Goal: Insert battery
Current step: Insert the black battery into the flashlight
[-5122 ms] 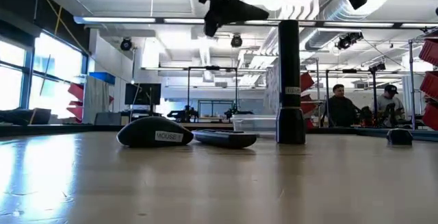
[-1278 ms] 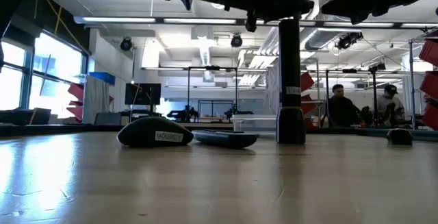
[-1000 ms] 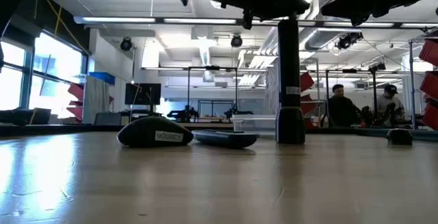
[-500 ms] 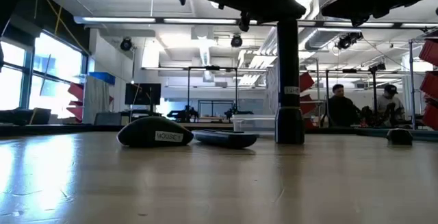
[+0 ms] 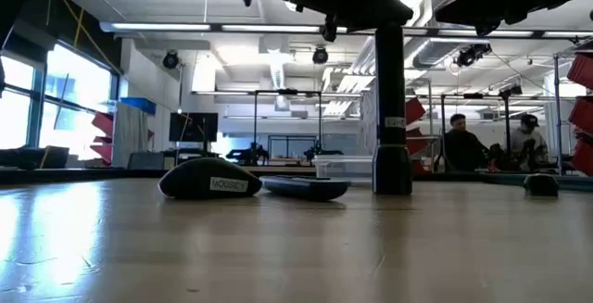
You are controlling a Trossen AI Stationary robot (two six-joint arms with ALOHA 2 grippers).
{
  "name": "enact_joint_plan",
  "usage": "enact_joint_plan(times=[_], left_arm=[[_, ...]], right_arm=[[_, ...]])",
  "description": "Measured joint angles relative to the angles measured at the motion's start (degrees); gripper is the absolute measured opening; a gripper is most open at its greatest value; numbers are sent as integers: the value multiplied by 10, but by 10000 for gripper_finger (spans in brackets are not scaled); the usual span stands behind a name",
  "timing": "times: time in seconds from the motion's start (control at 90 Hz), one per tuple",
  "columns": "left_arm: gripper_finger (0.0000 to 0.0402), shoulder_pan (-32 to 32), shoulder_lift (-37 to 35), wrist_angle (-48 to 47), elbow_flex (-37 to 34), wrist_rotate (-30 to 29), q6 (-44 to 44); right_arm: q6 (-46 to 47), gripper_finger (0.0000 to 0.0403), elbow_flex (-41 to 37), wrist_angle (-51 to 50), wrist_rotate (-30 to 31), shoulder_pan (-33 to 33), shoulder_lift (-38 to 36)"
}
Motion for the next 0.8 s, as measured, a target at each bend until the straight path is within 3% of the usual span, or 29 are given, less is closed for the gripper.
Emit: enact_joint_plan(times=[0.8], left_arm=[[46,-1,-7,-27,0,5,-17]], right_arm=[[0,0,0,-2,0,0,0]])
